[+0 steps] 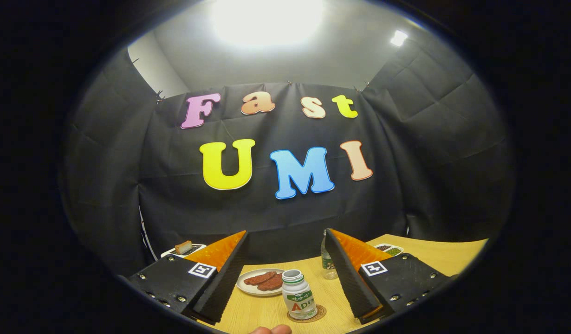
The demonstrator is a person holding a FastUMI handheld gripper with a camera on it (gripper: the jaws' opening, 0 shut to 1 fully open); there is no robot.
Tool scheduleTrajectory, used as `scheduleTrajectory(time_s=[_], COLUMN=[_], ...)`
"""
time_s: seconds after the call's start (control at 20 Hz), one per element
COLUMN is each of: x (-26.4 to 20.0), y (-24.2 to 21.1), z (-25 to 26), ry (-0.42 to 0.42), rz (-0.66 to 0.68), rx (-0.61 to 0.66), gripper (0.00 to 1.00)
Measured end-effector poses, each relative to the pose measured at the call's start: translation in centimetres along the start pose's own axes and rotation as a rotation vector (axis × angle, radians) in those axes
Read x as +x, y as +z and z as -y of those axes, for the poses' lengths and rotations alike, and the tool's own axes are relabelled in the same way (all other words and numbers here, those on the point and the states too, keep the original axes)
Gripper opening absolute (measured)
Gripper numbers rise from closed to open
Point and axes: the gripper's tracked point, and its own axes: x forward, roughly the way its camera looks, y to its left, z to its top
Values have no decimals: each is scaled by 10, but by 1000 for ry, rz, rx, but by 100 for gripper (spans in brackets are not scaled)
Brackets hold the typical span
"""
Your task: Take the bottle from table, then pour the juice into the cup, finally place the bottle on the coaster
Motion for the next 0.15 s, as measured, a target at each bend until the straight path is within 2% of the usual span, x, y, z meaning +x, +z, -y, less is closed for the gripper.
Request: scheduleTrajectory(time_s=[0.15], x=[-1], y=[-1], z=[0], ry=[1], rz=[-6], rx=[-8], gripper=[98])
